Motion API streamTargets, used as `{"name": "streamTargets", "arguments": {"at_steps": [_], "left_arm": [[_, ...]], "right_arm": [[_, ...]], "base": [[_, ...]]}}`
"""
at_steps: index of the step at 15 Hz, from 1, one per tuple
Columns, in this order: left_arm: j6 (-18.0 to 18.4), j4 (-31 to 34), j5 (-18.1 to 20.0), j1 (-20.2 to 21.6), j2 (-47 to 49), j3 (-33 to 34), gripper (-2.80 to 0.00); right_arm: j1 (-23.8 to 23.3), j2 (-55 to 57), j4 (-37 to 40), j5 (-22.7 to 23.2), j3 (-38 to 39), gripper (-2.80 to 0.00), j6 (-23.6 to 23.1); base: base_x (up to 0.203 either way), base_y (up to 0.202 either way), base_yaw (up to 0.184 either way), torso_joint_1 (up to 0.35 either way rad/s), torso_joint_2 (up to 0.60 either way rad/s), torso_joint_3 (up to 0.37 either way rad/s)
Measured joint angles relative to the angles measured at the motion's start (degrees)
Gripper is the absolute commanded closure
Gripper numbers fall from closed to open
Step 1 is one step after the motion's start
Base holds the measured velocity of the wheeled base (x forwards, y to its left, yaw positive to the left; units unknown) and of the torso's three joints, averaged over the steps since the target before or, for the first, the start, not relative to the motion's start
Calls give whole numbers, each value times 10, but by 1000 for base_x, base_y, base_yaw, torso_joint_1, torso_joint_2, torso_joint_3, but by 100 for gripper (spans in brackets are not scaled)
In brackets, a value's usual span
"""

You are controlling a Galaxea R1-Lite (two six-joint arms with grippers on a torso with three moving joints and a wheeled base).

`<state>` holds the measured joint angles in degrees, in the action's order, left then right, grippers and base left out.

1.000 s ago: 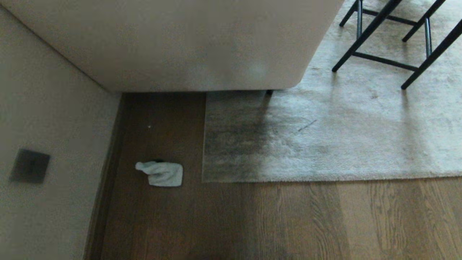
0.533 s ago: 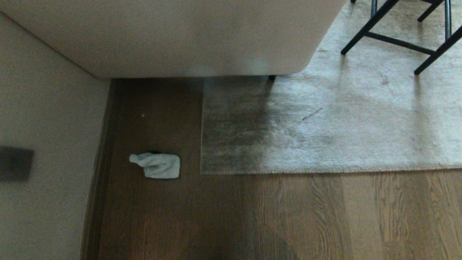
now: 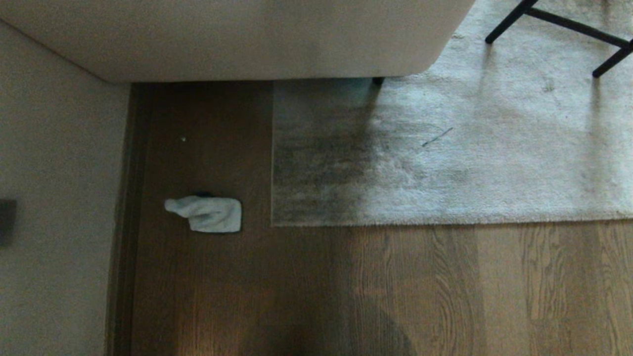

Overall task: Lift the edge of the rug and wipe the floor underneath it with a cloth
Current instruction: Pick up the rag

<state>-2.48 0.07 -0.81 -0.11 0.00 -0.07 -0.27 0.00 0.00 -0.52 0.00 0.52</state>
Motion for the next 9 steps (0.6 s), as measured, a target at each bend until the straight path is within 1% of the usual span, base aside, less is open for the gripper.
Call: {"name": "streamTargets", "arguments": {"at_steps": [9], "left_arm": [[-3, 0, 0, 0, 0, 0, 0]], "right_arm": [[0, 0, 0, 0, 0, 0, 0]], "base": [[0, 0, 0, 3, 2, -199]]}}
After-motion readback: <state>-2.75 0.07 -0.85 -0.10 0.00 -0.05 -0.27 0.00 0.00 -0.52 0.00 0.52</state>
